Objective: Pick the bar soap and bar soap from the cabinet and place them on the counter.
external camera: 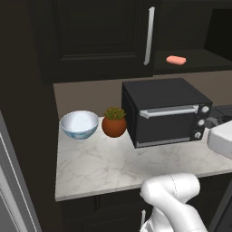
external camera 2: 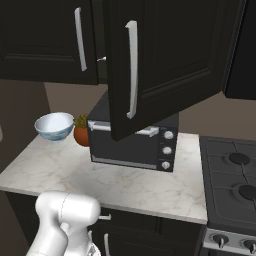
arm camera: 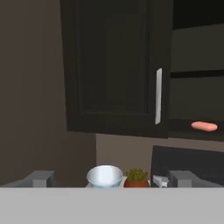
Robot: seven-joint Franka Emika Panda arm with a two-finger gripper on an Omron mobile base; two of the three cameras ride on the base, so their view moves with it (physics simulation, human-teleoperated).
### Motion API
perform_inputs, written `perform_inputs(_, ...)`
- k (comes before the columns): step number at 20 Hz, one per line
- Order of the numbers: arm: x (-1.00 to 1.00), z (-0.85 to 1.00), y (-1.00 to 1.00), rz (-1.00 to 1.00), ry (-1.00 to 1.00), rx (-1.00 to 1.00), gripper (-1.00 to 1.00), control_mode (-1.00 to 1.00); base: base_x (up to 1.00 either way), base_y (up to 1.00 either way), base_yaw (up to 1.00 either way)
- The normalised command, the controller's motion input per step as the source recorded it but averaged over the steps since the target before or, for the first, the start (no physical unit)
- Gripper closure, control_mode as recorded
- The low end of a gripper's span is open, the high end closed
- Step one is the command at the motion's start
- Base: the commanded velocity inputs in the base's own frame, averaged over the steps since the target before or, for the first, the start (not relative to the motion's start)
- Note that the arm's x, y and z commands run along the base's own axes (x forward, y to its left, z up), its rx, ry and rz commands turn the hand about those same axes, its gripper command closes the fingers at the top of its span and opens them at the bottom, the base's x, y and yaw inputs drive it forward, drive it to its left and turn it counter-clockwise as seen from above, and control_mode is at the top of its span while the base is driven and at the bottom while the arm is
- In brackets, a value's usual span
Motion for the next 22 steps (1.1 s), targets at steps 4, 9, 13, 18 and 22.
perform_inputs(4, 0.07, 0.0, 0.0, -0.01, -0.14, -0.08, -1.0, -1.0, 0.0, 0.0, 0.0)
perform_inputs(9, 0.05, 0.0, -0.01, -0.03, -0.14, -0.08, -1.0, -1.0, 0.0, 0.0, 0.0)
perform_inputs(13, 0.3, 0.0, -0.04, -0.05, -0.04, -0.02, -1.0, -1.0, 0.0, 0.0, 0.0)
perform_inputs(18, 0.3, 0.0, -0.01, -0.06, -0.02, 0.0, -1.0, -1.0, 0.0, 0.0, 0.0)
perform_inputs(22, 0.22, 0.0, 0.0, -0.06, -0.01, 0.0, -1.0, -1.0, 0.0, 0.0, 0.0)
